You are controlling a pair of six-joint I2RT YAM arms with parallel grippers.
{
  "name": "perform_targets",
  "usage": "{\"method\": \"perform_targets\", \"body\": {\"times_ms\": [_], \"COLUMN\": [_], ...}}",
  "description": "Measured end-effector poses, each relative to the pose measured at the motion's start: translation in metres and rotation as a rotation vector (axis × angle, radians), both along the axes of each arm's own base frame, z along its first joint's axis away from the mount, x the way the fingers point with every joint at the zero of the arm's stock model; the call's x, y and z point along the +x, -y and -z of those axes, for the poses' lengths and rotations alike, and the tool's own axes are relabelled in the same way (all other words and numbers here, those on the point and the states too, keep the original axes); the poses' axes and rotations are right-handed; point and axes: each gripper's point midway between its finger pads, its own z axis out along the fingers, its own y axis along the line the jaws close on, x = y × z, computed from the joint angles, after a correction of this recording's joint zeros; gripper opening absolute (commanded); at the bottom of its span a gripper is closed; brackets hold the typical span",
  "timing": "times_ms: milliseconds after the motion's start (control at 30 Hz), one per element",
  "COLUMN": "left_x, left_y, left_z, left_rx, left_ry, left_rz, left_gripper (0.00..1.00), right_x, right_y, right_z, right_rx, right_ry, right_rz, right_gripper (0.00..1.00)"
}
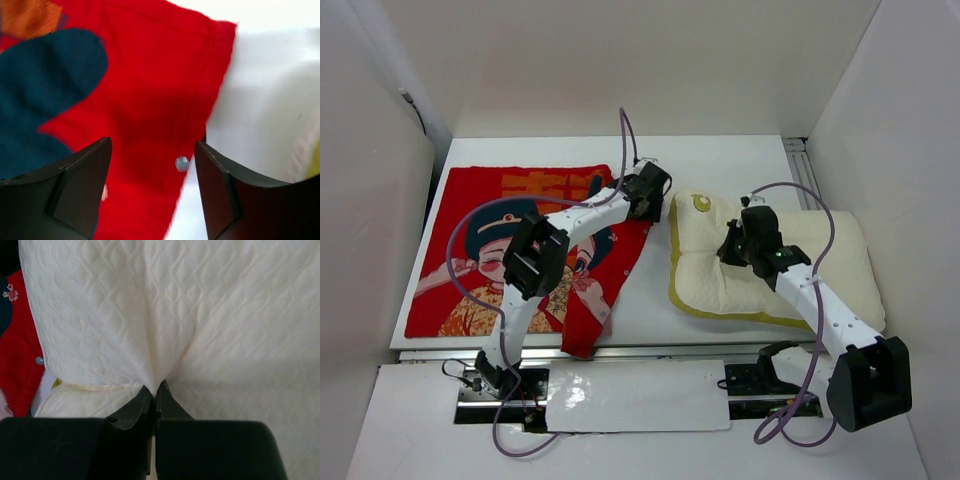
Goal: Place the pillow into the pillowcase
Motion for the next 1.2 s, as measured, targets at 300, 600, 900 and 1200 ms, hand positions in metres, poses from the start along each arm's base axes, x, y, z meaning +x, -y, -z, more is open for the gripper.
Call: {"method": "perform_targets", "body": {"times_ms": [300, 600, 900, 1200], "left_x": [0.013, 0.009, 0.02, 0.023], "left_y": [0.011, 0.044, 0.036, 0.033], "left_z": [0.033, 0.02, 0.016, 0.019], "left_rx": [-0.068, -0.081, -0.083, -0.088], "left_ry": [0.021, 0.066, 0.086, 0.078], "left_rz": [0.149, 0.257, 0.244, 0.245], "left_gripper": [0.82, 0.73, 0.67, 0.65], "right_x": [0.003, 0.007, 0.008, 0.008], "right_y": [0.003, 0.004, 0.002, 0.003], "right_z": [0.001, 0.005, 0.009, 0.009], "right_rx": [0.032, 0.065, 0.074, 0.075], "right_ry": [0.0, -0.016, -0.028, -0.027], "right_rz": [0.004, -0.002, -0.019, -0.026], "right_gripper": [0.0, 0.0, 0.0, 0.0]}}
